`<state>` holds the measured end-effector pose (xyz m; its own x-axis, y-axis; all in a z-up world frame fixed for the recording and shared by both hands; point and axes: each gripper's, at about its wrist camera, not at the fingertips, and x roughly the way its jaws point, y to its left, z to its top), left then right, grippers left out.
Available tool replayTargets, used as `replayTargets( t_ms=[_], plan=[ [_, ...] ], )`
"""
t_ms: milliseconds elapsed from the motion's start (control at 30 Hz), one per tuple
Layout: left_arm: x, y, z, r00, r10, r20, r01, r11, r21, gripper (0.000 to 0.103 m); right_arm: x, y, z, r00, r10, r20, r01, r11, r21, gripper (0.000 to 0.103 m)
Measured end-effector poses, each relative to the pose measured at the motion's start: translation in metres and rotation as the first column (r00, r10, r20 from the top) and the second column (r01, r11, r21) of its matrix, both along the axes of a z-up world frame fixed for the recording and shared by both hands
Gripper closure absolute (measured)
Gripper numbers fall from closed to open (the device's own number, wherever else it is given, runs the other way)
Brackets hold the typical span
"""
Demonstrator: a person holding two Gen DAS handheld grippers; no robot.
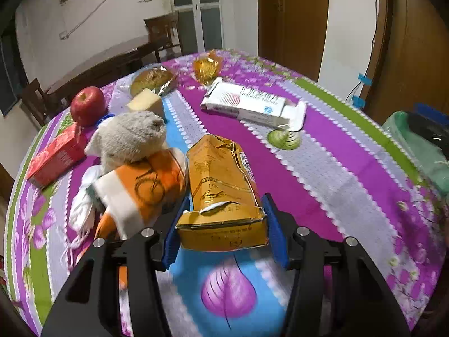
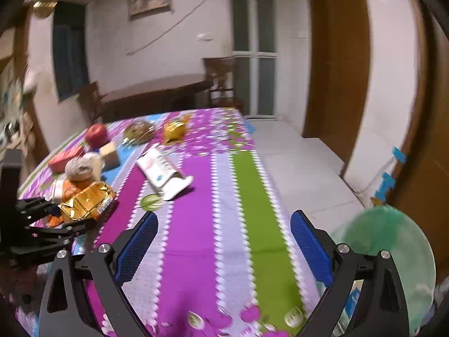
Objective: Collect trash
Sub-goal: 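Grasp the gold snack wrapper with the left tool while the right tool grasps the orange paper cup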
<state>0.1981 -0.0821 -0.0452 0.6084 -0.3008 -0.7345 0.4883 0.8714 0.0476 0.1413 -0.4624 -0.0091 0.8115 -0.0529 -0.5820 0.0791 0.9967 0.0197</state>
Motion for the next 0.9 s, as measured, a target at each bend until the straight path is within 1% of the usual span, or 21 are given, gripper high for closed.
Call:
replayTargets(
  t_ms=[67,133,200,267,367,467,533,567,600,700,767,800,833,900],
  plan=[
    [-0.016,0.002,0.007,0.999,-0.012,0.034,0.013,1.000,-0.009,0.052,0.017,0.013,-0.001,0.998,0.052,-0.018,-0.052,0.998,-0.041,0.008],
    [-0.038,0.008,0.013,0.997,-0.044,0.067,0.045,0.999,-0.024,0.052,0.033,0.025,-0.004,0.994,0.098,-0.043,-0.101,0.992,-0.074,0.008],
    [-0.054,0.016,0.017,0.994,-0.066,0.081,0.070,0.997,-0.041,0.052,0.054,0.036,-0.009,0.987,0.140,-0.075,-0.146,0.985,-0.086,0.008],
    [-0.069,0.031,0.019,0.993,-0.080,0.082,0.085,0.994,-0.062,0.052,0.070,0.046,-0.010,0.980,0.174,-0.095,-0.182,0.980,-0.076,0.008],
    [-0.083,0.061,0.019,0.996,-0.066,0.062,0.073,0.991,-0.110,0.052,0.086,0.067,-0.009,0.956,0.277,-0.100,-0.275,0.961,0.031,0.008],
    [-0.086,0.092,0.019,0.999,-0.020,0.038,0.025,0.990,-0.140,0.052,0.094,0.092,-0.009,0.930,0.353,-0.104,-0.344,0.934,0.095,0.008],
    [-0.089,0.110,0.020,0.999,0.011,0.047,-0.004,0.990,-0.140,0.052,0.096,0.114,-0.010,0.899,0.425,-0.101,-0.409,0.901,0.146,0.008],
    [-0.090,0.116,0.021,0.999,0.021,0.049,-0.014,0.990,-0.141,0.052,0.095,0.123,-0.009,0.882,0.461,-0.095,-0.440,0.880,0.176,0.005],
    [-0.091,0.123,0.021,0.998,0.028,0.048,-0.021,0.989,-0.147,0.052,0.095,0.136,-0.009,0.862,0.499,-0.087,-0.473,0.855,0.212,0.005],
    [-0.091,0.140,0.021,0.997,0.055,0.044,-0.047,0.985,-0.169,0.052,0.104,0.165,-0.014,0.812,0.576,-0.097,-0.532,0.798,0.283,0.005],
    [-0.091,0.146,0.020,0.997,0.065,0.038,-0.057,0.982,-0.182,0.052,0.114,0.178,-0.020,0.792,0.598,-0.121,-0.542,0.781,0.309,0.005],
    [-0.091,0.148,0.020,0.997,0.067,0.036,-0.059,0.980,-0.189,0.052,0.121,0.183,-0.026,0.790,0.597,-0.140,-0.535,0.782,0.321,0.005],
    [-0.094,0.151,0.019,0.997,0.067,0.039,-0.058,0.979,-0.195,0.052,0.127,0.185,-0.030,0.796,0.587,-0.150,-0.519,0.788,0.331,0.005],
    [-0.097,0.154,0.017,0.997,0.070,0.041,-0.060,0.978,-0.198,0.052,0.138,0.188,-0.037,0.793,0.589,-0.155,-0.506,0.779,0.371,0.005]
  ],
)
